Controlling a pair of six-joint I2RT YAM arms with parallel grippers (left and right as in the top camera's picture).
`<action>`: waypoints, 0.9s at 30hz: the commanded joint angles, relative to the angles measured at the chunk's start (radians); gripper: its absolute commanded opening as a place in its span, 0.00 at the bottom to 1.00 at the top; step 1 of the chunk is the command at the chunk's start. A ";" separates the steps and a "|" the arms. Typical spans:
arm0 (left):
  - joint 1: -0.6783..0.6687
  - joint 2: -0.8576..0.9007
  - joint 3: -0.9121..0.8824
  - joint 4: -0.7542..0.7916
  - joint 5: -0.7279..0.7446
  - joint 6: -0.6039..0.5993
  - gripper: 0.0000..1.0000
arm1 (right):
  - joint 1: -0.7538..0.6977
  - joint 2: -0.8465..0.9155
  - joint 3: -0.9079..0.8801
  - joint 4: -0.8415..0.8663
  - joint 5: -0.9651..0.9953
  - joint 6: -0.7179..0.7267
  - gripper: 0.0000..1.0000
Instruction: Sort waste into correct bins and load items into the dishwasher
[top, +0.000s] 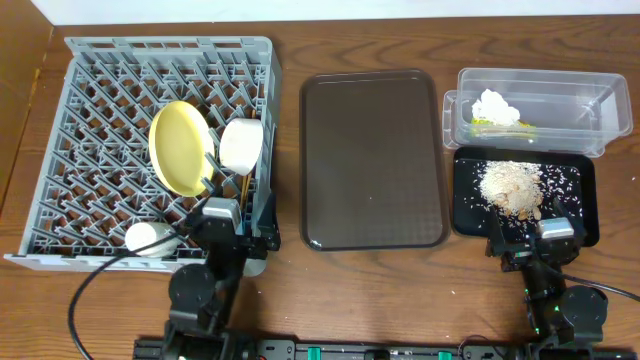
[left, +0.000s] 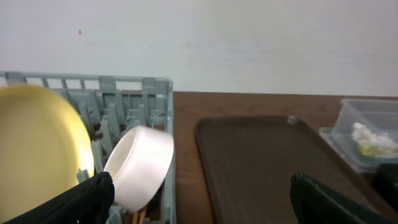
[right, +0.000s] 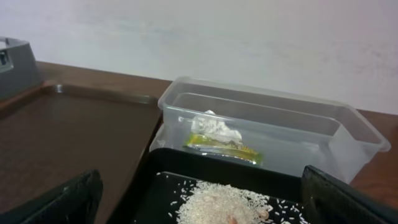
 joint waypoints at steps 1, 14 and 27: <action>0.006 -0.088 -0.098 0.047 -0.023 0.017 0.91 | -0.003 -0.005 -0.003 -0.001 -0.005 -0.010 0.99; 0.006 -0.232 -0.267 0.044 -0.023 0.017 0.91 | -0.004 -0.005 -0.003 -0.001 -0.005 -0.010 0.99; 0.006 -0.228 -0.267 0.007 -0.023 0.018 0.91 | -0.003 -0.005 -0.003 -0.001 -0.004 -0.010 0.99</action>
